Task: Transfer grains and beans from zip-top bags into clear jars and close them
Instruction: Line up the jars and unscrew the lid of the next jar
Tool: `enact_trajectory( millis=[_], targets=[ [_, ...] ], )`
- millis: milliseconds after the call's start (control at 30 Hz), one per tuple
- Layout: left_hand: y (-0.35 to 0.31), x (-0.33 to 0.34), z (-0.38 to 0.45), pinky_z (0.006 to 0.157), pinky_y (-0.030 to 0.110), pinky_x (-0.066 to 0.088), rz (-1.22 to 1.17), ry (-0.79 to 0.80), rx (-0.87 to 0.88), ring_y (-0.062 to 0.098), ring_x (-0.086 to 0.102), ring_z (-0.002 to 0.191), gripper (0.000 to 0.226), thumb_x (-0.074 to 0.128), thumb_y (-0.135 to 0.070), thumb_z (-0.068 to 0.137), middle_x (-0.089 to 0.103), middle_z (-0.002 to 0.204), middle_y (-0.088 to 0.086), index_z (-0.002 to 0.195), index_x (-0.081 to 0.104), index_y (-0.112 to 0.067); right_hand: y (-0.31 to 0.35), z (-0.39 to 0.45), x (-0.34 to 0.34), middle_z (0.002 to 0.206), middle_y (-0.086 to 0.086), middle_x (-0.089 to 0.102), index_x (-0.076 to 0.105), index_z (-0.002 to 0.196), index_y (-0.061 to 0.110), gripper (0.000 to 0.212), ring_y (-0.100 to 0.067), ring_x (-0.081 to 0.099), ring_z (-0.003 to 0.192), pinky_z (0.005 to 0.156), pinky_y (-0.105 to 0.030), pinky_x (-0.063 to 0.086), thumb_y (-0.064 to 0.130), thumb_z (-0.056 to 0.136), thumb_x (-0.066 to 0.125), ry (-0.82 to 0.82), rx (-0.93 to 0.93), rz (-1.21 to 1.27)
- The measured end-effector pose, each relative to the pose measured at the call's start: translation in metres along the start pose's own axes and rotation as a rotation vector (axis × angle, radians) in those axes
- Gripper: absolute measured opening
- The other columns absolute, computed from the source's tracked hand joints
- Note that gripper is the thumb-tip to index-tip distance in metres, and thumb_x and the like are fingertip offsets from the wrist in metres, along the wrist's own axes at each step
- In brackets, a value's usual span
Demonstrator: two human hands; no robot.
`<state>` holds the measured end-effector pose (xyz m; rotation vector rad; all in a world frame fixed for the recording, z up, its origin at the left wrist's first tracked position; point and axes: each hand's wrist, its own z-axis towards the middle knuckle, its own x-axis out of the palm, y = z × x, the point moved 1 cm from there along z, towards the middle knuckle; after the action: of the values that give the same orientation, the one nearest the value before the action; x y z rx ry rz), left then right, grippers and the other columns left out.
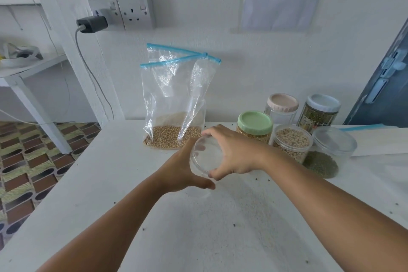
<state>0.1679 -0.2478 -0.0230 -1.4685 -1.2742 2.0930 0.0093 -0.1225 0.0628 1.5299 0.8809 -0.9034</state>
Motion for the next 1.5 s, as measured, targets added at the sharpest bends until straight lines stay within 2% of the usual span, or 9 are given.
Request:
enact_trajectory(
  millis=[100,333,500,733,933,1033,1167,1333,1500],
  targets=[
    [0.007,-0.003,-0.002,0.118,0.042,0.042,-0.058,-0.001,-0.046,0.001,0.049,0.136,0.117,0.102,-0.052,0.054,0.051,0.142,-0.024,0.147,0.032,-0.049,-0.003,0.0,-0.001,0.158,0.016,0.025,0.021,0.159,0.033,0.109,-0.009,0.038,0.138,0.107,-0.032,0.043,0.049,0.072,0.085,-0.023,-0.006,-0.001],
    [0.021,-0.003,-0.005,0.12,0.035,0.041,-0.154,-0.026,-0.075,0.007,0.051,0.138,0.113,0.105,-0.041,0.056,0.056,0.144,-0.013,0.145,0.036,-0.042,-0.02,-0.01,0.03,0.15,0.013,0.027,0.017,0.154,0.044,0.103,-0.015,0.036,0.139,0.113,-0.045,0.041,0.063,0.074,0.079,-0.171,0.031,0.134],
    [0.03,-0.002,-0.012,0.11,0.023,0.043,-0.211,-0.048,-0.104,0.007,0.052,0.136,0.112,0.103,-0.035,0.057,0.053,0.144,-0.015,0.144,0.033,-0.046,-0.041,-0.033,0.058,0.144,0.023,0.033,0.029,0.15,0.039,0.099,-0.001,0.036,0.135,0.11,-0.027,0.036,0.063,0.072,0.085,-0.387,0.08,0.335],
    [0.03,0.001,-0.01,0.105,0.022,0.045,-0.235,-0.07,-0.112,0.013,0.053,0.137,0.108,0.104,-0.037,0.056,0.054,0.143,-0.016,0.14,0.037,-0.048,-0.063,-0.049,0.109,0.152,0.008,0.037,0.03,0.149,0.031,0.106,-0.006,0.039,0.138,0.116,-0.025,0.036,0.052,0.068,0.093,-0.35,0.24,0.596],
    [0.03,0.001,-0.01,0.113,0.042,0.048,-0.23,-0.071,-0.146,0.017,0.053,0.138,0.118,0.104,-0.052,0.048,0.054,0.146,-0.015,0.143,0.036,-0.049,-0.075,-0.057,0.114,0.139,0.012,0.045,0.031,0.142,0.032,0.099,-0.011,0.047,0.128,0.107,-0.032,0.045,0.062,0.066,0.087,-0.296,0.322,0.491],
    [0.024,0.002,-0.01,0.114,0.041,0.048,-0.227,-0.08,-0.143,0.016,0.053,0.137,0.113,0.105,-0.043,0.053,0.054,0.144,-0.014,0.144,0.038,-0.043,-0.081,-0.064,0.111,0.136,0.011,0.047,0.035,0.139,0.034,0.095,-0.013,0.048,0.126,0.105,-0.037,0.047,0.064,0.065,0.086,-0.253,0.356,0.426],
    [0.017,0.006,-0.005,0.119,0.037,0.043,-0.229,-0.096,-0.093,0.003,0.05,0.138,0.104,0.103,-0.031,0.059,0.057,0.143,-0.016,0.144,0.042,-0.03,-0.087,-0.068,0.107,0.144,0.011,0.039,0.031,0.152,0.034,0.105,-0.011,0.04,0.134,0.112,-0.036,0.041,0.064,0.068,0.086,-0.192,0.342,0.32],
    [0.018,0.013,-0.006,0.119,0.041,0.042,-0.278,-0.07,-0.122,0.011,0.049,0.141,0.109,0.105,-0.038,0.056,0.053,0.147,-0.012,0.141,0.039,-0.045,-0.083,-0.069,0.1,0.157,0.007,0.027,0.023,0.16,0.035,0.111,-0.014,0.029,0.147,0.117,-0.04,0.035,0.067,0.072,0.082,-0.19,0.329,0.268],
    [0.008,0.015,-0.01,0.12,0.037,0.038,-0.291,-0.066,-0.124,0.007,0.047,0.137,0.101,0.101,-0.031,0.058,0.05,0.146,-0.011,0.132,0.036,-0.052,-0.067,-0.065,0.093,0.149,0.008,0.035,0.033,0.156,0.028,0.086,-0.011,0.034,0.141,0.114,-0.035,0.038,0.065,0.087,0.07,-0.356,0.228,0.159]
  ],
)
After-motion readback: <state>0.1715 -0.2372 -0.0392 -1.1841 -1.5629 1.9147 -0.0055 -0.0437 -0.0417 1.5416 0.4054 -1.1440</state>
